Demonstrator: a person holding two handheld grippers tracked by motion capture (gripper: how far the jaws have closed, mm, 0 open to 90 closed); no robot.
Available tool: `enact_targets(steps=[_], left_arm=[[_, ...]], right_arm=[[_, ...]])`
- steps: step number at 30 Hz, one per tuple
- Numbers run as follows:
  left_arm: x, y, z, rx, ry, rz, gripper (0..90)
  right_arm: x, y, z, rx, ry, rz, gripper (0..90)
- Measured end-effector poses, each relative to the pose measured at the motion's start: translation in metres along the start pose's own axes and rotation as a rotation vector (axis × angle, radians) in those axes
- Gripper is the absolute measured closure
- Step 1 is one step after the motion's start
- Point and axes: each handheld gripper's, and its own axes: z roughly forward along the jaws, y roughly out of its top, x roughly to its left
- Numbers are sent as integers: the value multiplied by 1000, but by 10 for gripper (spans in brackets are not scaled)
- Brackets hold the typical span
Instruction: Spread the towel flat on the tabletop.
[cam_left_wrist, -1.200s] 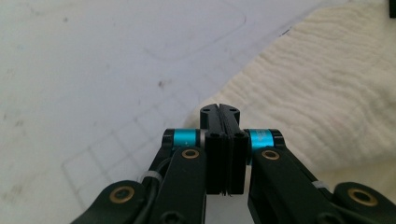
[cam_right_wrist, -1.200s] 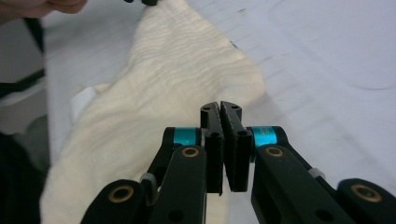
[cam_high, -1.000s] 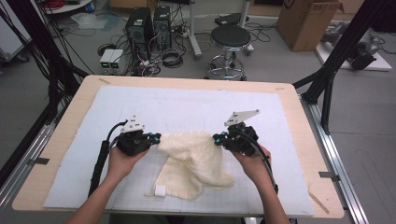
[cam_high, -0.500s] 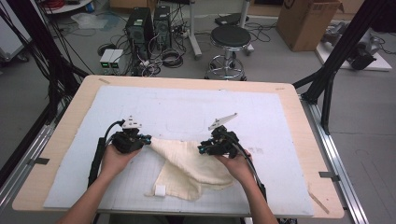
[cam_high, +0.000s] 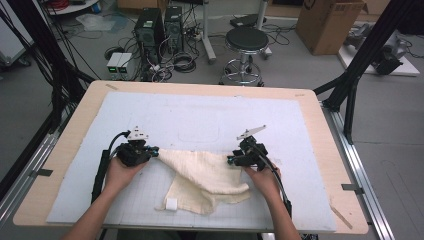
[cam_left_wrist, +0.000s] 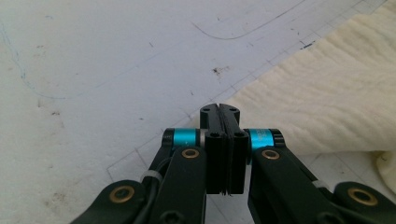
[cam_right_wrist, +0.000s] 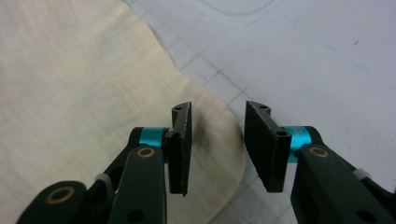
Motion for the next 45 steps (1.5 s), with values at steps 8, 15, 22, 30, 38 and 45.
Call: enact_targets(steps=[8,15,22,30,38,45], left_arm=[[10,5,-7,-71,27,-44,887],[36,35,-5,-125,70,-102,889],[54,82,23,-130,126,-85,887],[44,89,30,-145,82,-57,658],[25,59,0,-218,7,-53,647],[-2,22,-27,-238,-58,11,606]], right_arm=[[4,7,-3,-30,-2,-57,846],[-13,37,-14,-133,-85,-42,848],[-44,73,-14,-166,-183,-4,841],[-64,64,-12,-155,-153,89,654],[-40,48,-35,-214,-75,40,605],[-9,19,-53,-256,1,-38,543]])
